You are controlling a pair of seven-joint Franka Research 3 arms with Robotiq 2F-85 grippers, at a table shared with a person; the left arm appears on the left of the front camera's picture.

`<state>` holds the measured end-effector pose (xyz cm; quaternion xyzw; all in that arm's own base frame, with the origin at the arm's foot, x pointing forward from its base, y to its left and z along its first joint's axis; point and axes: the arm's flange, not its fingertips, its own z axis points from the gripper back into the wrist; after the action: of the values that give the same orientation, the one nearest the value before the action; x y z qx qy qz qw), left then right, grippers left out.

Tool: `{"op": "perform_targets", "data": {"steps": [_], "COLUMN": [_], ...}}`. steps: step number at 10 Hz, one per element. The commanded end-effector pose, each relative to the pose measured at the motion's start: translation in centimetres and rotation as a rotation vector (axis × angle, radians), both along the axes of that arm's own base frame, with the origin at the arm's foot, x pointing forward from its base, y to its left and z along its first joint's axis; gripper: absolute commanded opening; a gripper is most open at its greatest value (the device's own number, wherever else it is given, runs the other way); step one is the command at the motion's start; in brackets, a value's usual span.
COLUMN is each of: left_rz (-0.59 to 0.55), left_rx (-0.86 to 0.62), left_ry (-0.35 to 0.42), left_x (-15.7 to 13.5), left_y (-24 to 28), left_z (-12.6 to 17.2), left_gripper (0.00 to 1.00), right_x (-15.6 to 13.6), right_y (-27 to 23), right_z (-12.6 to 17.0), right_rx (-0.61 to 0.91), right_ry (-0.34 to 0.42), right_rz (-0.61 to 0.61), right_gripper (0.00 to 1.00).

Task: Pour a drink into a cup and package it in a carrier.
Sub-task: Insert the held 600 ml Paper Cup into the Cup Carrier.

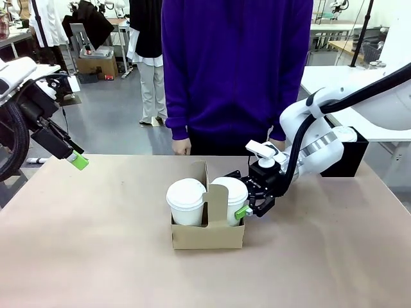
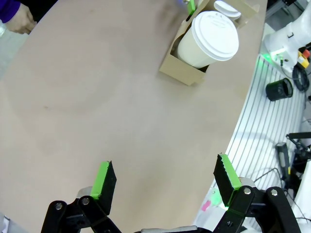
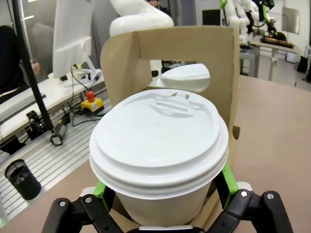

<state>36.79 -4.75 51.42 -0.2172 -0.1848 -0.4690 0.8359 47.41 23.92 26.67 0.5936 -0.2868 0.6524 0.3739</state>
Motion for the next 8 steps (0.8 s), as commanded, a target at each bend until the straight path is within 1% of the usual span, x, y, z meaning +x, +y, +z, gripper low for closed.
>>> {"op": "perform_targets", "data": {"steps": [1,3,4,6,7,8], "left_rz": [-0.003,-0.003,-0.003,-0.003,-0.003,-0.003], "left_rx": [-0.021,-0.021,-0.021,-0.021,-0.021,-0.021], "left_ry": [-0.005,-0.005,-0.005,-0.005,-0.005,-0.005], "left_x": [-0.1,-0.1,-0.1,-0.1,-0.1,-0.1], "left_y": [-0.2,-0.2,-0.2,-0.2,-0.2,-0.2], "left_z": [0.1,0.1,0.1,0.1,0.1,0.1], "left_gripper": [1.00,1.00,1.00,1.00,1.00,1.00], "right_x": [-0.1,0.3,0.3,0.1,0.0,-0.6], "right_y": [-1.9,-4.7,-6.8,-11.4,-13.6,-16.1], "right_z": [2.0,4.4,6.2,9.7,11.1,12.6], "right_rx": [0.019,0.016,-0.009,-0.104,-0.152,-0.227], "right_ry": [-0.051,-0.099,-0.129,-0.167,-0.159,-0.145], "right_rz": [-0.018,-0.088,-0.153,-0.330,-0.429,-0.570], "right_gripper": [1.00,1.00,1.00,1.00,1.00,1.00]}}
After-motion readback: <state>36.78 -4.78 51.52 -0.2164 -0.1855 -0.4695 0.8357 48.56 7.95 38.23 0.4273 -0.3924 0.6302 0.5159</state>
